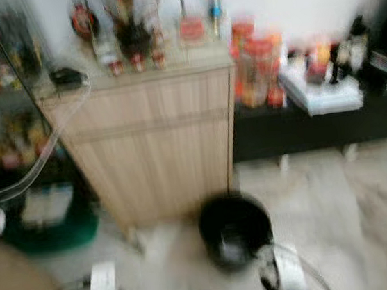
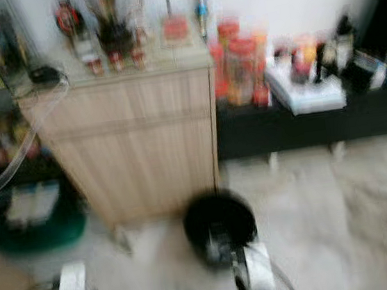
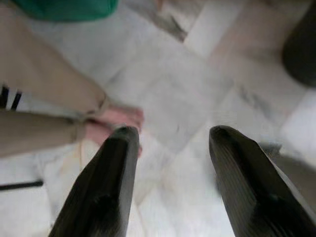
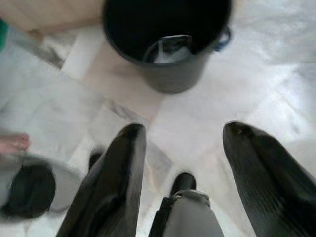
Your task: Picking trash to rubbish bin
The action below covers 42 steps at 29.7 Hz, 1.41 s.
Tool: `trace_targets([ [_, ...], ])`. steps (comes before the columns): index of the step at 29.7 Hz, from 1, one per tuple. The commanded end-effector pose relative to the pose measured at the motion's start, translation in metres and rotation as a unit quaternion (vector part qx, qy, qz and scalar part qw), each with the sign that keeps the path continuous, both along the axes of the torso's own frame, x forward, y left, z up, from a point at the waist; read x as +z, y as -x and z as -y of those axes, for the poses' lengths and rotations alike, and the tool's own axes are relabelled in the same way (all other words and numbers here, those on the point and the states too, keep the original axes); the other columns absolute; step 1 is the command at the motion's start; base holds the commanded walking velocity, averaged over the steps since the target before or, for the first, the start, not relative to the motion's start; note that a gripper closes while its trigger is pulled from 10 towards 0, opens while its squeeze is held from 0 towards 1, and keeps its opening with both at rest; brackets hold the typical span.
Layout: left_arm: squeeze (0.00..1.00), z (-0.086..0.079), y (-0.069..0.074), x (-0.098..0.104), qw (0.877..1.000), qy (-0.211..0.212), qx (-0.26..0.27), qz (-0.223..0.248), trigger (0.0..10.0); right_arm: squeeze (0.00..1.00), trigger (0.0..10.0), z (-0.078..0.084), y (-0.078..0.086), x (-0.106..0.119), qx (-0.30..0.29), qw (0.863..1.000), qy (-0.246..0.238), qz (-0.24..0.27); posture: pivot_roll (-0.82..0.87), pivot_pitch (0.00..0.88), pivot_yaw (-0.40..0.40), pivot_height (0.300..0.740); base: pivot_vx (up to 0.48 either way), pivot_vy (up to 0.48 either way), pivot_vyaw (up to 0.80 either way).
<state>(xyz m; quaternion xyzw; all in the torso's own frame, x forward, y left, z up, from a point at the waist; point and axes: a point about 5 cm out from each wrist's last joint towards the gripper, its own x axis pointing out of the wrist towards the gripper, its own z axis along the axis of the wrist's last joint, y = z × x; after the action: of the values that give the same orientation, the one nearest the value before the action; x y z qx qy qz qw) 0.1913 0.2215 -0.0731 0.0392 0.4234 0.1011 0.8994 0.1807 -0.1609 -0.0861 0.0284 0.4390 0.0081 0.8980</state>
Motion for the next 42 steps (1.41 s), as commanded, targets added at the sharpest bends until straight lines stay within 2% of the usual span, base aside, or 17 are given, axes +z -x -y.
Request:
trace_targets([
  [1,0.0,-0.0039,-0.0063,0.004,1.0,-0.005,0.0,0.006,10.0,0.0,10.0,-0.0047,-0.0048,0.0022,0.0,1.0,-0.006,0.008,-0.02,0.009,0.004,0.74,-0.247,0.0,0.0],
  [20,0.0,-0.0026,-0.0079,0.0045,1.0,-0.004,-0.002,0.007,10.0,0.0,10.0,-0.0044,-0.0063,0.003,-0.006,1.0,-0.008,0.013,-0.01,0.014,0.004,0.74,-0.247,0.0,0.0],
  [42,0.0,-0.0006,-0.0053,0.0028,1.0,-0.004,-0.008,0.003,10.0,0.0,10.0,-0.0037,-0.0051,0.0025,-0.009,1.0,-0.006,0.012,-0.01,0.025,0.005,0.74,0.0,0.0,0.0],
])
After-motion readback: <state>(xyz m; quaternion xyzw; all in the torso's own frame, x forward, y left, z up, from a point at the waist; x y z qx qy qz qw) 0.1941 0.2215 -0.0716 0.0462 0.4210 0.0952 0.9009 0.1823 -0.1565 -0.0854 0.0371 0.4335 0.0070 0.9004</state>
